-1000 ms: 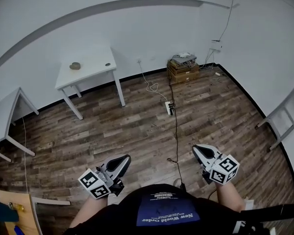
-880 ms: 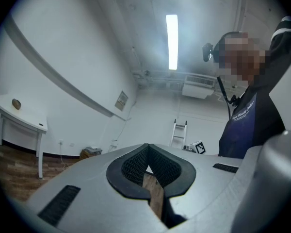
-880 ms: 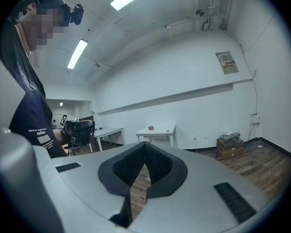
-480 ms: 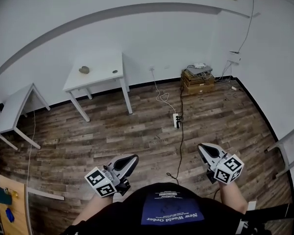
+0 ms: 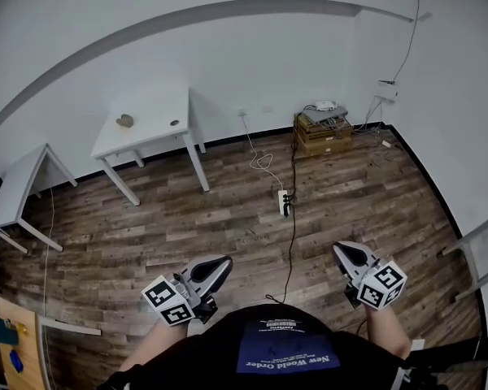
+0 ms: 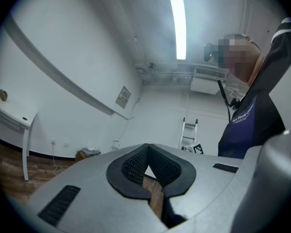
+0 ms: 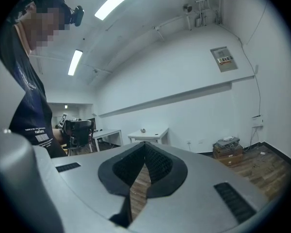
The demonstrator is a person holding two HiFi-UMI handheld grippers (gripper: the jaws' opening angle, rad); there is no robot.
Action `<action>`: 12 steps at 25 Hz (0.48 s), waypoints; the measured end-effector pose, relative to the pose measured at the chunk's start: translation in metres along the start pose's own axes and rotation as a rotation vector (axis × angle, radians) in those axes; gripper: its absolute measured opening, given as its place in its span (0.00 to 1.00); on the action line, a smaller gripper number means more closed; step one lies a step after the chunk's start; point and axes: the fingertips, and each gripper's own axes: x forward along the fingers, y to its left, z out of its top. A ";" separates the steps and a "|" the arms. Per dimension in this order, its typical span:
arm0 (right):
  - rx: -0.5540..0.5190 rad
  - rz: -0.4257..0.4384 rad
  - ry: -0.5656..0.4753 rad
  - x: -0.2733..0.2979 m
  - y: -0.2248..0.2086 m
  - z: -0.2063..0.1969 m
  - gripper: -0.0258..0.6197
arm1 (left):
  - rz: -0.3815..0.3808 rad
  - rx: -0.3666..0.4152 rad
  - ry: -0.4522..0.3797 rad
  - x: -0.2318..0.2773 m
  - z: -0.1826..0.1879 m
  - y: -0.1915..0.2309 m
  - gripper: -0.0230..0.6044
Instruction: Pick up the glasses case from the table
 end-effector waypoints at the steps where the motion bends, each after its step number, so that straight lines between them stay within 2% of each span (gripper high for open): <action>1: 0.006 -0.005 0.002 0.005 -0.006 0.000 0.04 | -0.004 -0.007 0.001 0.007 0.001 0.007 0.03; 5: 0.013 -0.026 0.010 0.036 -0.024 0.003 0.04 | -0.044 -0.012 0.015 0.026 0.006 0.043 0.03; 12: 0.000 -0.087 0.003 0.120 -0.047 0.028 0.04 | -0.125 -0.023 0.023 0.049 0.034 0.145 0.03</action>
